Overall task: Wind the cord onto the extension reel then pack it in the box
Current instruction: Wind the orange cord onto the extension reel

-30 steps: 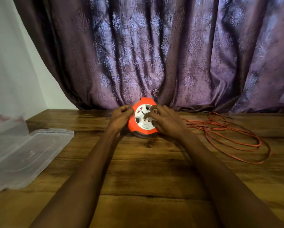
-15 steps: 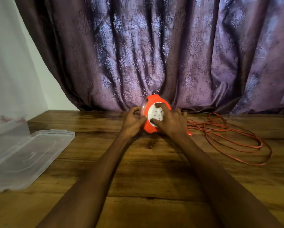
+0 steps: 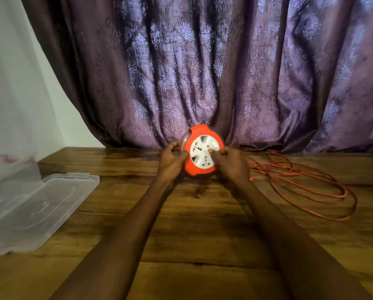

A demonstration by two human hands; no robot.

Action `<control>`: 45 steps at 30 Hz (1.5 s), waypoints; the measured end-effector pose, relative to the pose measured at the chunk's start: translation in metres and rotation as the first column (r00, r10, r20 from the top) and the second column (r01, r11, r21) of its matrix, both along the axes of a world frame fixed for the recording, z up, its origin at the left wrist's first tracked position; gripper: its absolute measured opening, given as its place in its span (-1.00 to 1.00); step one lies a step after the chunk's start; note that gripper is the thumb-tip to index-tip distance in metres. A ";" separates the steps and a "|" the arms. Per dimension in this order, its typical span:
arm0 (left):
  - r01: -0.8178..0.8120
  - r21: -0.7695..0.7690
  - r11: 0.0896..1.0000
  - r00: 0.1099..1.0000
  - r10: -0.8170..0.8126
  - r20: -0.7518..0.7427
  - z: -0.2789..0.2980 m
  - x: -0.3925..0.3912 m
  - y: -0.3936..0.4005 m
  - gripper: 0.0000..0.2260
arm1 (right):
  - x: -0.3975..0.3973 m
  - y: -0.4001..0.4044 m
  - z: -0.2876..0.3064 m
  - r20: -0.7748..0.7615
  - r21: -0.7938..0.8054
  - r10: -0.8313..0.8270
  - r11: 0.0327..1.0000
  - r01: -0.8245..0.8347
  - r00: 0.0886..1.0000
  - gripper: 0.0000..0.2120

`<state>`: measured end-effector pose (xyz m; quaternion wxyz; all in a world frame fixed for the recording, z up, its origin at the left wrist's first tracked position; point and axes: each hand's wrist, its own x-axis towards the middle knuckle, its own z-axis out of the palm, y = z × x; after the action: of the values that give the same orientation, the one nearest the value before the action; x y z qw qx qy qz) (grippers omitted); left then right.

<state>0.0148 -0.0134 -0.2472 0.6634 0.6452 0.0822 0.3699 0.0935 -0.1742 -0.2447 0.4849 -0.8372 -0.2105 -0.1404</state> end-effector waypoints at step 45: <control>0.081 -0.044 0.996 0.991 -0.085 -0.101 0.009 -0.006 0.030 -0.84 | -0.009 -0.001 0.007 0.645 -0.599 0.436 0.798 0.061 0.628 -0.59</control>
<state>0.0088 0.0166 -0.2381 0.6856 0.6531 0.0968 0.3066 0.0850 -0.1752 -0.2376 0.0911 -0.7755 -0.5156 -0.3527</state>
